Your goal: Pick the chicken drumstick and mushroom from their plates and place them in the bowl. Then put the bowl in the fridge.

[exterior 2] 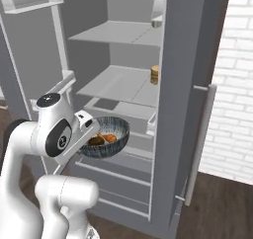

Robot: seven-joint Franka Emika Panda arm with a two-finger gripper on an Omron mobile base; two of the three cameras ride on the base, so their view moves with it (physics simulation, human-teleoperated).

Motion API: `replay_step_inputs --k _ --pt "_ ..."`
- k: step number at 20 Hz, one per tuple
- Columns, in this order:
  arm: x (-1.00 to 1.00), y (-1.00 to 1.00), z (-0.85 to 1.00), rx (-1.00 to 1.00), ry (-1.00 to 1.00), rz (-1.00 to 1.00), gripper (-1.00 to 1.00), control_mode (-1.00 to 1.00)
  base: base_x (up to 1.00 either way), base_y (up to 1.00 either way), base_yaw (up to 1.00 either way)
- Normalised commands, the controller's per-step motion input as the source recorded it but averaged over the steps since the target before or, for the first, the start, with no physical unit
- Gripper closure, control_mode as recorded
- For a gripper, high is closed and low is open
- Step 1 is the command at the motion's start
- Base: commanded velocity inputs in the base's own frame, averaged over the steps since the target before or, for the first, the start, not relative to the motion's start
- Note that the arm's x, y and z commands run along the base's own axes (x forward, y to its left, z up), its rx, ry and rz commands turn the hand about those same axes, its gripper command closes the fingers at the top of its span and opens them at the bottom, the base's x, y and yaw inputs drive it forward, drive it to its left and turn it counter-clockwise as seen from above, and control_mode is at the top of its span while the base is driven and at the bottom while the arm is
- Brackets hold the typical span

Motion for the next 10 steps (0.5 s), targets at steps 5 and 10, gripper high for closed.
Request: replay_step_inputs --k 5,10 --pt "0.00 0.00 0.00 0.00 0.00 0.00 1.00 1.00 0.23 -0.31 0.02" --pt "0.00 0.00 0.00 0.00 0.00 0.00 1.00 1.00 0.45 -0.26 0.02"
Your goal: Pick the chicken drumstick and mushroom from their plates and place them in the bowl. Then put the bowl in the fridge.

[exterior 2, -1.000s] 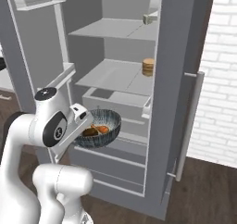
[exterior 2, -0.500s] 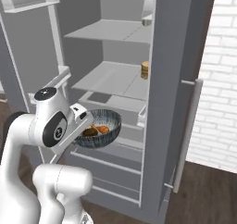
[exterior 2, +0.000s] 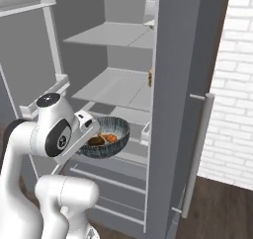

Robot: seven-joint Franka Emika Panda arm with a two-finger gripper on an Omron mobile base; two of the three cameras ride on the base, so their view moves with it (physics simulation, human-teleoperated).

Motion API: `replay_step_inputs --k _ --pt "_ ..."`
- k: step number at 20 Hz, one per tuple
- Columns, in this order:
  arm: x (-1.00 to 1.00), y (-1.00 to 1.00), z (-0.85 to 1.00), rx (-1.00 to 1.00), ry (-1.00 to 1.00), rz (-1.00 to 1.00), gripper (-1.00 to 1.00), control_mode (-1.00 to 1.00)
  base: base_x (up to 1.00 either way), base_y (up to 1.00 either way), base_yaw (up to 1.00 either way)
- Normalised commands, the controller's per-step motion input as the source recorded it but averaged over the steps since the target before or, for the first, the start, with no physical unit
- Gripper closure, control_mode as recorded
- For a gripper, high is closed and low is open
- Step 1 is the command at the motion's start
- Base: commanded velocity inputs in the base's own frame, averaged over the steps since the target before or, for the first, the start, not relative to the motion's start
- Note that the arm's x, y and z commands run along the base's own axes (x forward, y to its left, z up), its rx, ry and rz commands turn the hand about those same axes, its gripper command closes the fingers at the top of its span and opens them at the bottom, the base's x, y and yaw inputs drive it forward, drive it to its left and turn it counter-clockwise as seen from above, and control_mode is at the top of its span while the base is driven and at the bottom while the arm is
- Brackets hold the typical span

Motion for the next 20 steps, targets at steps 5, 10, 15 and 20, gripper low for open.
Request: replay_step_inputs --k 5,10,15,20 --pt "0.00 0.00 0.00 0.00 0.00 0.00 1.00 1.00 0.22 -0.29 0.06" --pt "0.00 0.00 0.00 0.00 0.00 0.00 1.00 1.00 0.33 -0.24 0.06" --pt "0.00 0.00 0.00 0.00 0.00 0.00 1.00 1.00 0.37 -0.24 0.06" --pt "0.00 0.00 0.00 0.00 0.00 0.00 1.00 1.00 0.18 -0.19 0.04"
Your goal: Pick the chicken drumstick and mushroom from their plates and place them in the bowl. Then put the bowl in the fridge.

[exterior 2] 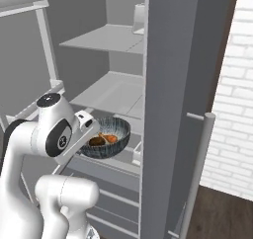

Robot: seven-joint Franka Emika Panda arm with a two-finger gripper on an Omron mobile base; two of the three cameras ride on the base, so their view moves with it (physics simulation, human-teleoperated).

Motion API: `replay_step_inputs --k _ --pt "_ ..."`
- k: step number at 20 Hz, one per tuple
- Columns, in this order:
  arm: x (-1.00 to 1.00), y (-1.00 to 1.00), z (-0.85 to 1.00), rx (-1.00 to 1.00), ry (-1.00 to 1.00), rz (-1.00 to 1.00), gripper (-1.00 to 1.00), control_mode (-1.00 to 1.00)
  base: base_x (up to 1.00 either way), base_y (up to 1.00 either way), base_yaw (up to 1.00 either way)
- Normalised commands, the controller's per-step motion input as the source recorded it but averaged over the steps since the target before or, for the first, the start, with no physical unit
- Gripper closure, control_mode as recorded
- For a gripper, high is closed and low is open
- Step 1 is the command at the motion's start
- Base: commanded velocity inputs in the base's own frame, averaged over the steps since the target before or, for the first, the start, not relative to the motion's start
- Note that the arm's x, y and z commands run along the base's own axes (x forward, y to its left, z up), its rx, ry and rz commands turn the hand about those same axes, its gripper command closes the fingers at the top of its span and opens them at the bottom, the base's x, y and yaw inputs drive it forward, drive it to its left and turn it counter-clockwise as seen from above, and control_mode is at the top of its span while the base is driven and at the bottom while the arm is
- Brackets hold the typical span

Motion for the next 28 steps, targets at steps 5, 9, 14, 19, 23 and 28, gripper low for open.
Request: replay_step_inputs --k 5,9,14,19,23,28 --pt "0.04 0.00 0.02 0.00 0.00 0.00 1.00 -1.00 0.18 -0.04 0.00" --pt "0.04 0.01 0.44 0.00 -0.14 0.05 1.00 -1.00 0.00 0.00 0.00" --pt "0.51 0.03 0.54 0.00 -0.20 0.14 1.00 -1.00 0.00 0.00 0.00" --pt "1.00 0.00 0.13 0.00 -0.02 0.25 1.00 -1.00 0.00 0.00 0.00" --pt "1.00 0.04 -0.02 0.00 0.00 0.20 1.00 -1.00 0.00 0.00 0.00" --pt "1.00 0.15 -0.05 -0.01 0.00 0.03 1.00 -1.00 0.00 0.00 0.00"
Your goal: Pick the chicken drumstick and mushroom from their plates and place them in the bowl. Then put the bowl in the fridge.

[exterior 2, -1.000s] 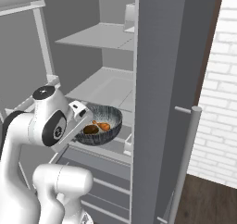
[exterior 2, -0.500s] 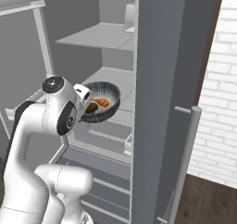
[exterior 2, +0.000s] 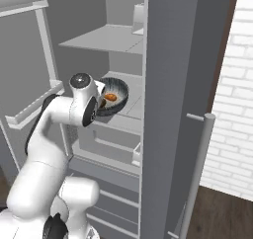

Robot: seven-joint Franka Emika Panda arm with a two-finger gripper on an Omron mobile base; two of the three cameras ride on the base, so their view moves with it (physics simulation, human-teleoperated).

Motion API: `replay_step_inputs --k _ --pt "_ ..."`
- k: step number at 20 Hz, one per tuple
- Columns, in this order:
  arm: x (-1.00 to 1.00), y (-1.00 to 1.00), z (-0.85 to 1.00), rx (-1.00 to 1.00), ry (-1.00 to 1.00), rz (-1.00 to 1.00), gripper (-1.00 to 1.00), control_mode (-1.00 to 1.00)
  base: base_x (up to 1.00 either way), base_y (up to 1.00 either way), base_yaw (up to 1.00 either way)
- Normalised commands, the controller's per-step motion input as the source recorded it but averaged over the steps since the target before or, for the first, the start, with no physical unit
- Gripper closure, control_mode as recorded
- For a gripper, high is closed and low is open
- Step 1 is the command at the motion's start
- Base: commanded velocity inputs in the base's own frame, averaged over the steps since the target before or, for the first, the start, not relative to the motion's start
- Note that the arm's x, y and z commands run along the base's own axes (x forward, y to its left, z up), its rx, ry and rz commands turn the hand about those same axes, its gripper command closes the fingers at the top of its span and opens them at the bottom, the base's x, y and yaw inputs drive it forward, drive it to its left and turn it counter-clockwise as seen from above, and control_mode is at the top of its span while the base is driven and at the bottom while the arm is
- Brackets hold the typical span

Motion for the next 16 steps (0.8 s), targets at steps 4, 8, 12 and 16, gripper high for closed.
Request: replay_step_inputs --k 4,8,12,16 --pt "1.00 0.30 -0.24 -0.03 0.02 0.00 1.00 -1.00 0.00 0.00 0.00" --pt "0.95 0.11 -0.26 -0.01 0.05 0.00 1.00 -1.00 0.00 0.00 0.00" --pt "0.98 -0.03 -0.08 -0.02 0.02 0.00 1.00 -1.00 0.00 0.00 0.00" --pt "0.93 -0.03 -0.24 -0.02 0.11 0.01 1.00 -1.00 0.00 0.00 0.00"
